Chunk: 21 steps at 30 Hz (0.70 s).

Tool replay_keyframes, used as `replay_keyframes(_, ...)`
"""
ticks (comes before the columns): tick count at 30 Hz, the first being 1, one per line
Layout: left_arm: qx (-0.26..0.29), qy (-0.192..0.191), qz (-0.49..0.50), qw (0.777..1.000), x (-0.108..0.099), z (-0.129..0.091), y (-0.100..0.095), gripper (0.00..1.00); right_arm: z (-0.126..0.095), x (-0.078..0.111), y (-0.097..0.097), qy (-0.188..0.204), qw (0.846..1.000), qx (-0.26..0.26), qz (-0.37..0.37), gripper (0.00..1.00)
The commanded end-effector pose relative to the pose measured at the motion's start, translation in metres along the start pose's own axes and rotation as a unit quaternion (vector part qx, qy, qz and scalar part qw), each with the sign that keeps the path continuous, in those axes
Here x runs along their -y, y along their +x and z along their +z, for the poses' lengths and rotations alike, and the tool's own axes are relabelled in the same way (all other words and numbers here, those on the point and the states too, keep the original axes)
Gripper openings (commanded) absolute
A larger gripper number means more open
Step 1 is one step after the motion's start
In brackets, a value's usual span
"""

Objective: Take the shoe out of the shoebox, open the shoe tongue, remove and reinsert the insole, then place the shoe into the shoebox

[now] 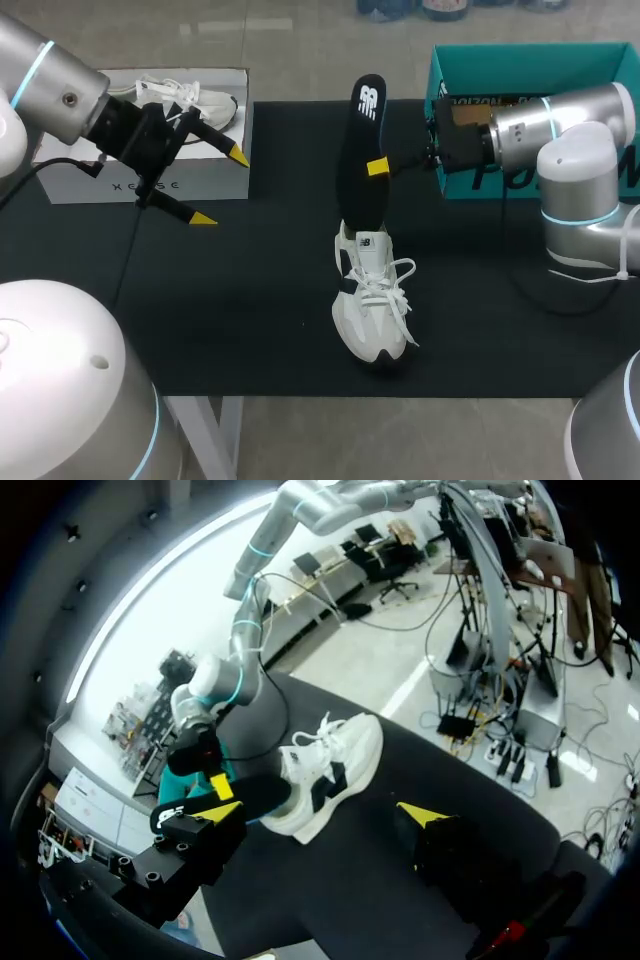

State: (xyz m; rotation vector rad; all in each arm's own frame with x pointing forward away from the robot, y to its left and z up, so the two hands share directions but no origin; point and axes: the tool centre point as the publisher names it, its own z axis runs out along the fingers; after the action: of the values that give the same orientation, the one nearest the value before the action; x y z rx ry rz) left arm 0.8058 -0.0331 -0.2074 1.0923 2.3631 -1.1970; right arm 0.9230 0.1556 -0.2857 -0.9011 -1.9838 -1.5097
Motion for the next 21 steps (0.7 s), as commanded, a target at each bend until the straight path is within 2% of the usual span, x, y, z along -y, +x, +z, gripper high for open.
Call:
replay_keyframes(1, -0.001, -0.001, 0.0, 1.0, 0.001, -0.001, 0.001, 1.0, 0.003, 0.012, 0.0, -0.005, 1.0, 0.0, 0.0, 0.0)
replay_keyframes(13, -0.001, -0.001, 0.0, 1.0, 0.001, -0.001, 0.001, 1.0, 0.01, 0.042, -0.009, -0.002, 1.0, 0.006, 0.02, 0.0)
replay_keyframes(21, -0.001, -0.001, 0.0, 1.0, 0.001, -0.001, 0.001, 1.0, 0.013, 0.053, -0.01, 0.011, 1.0, 0.01, 0.026, 0.0)
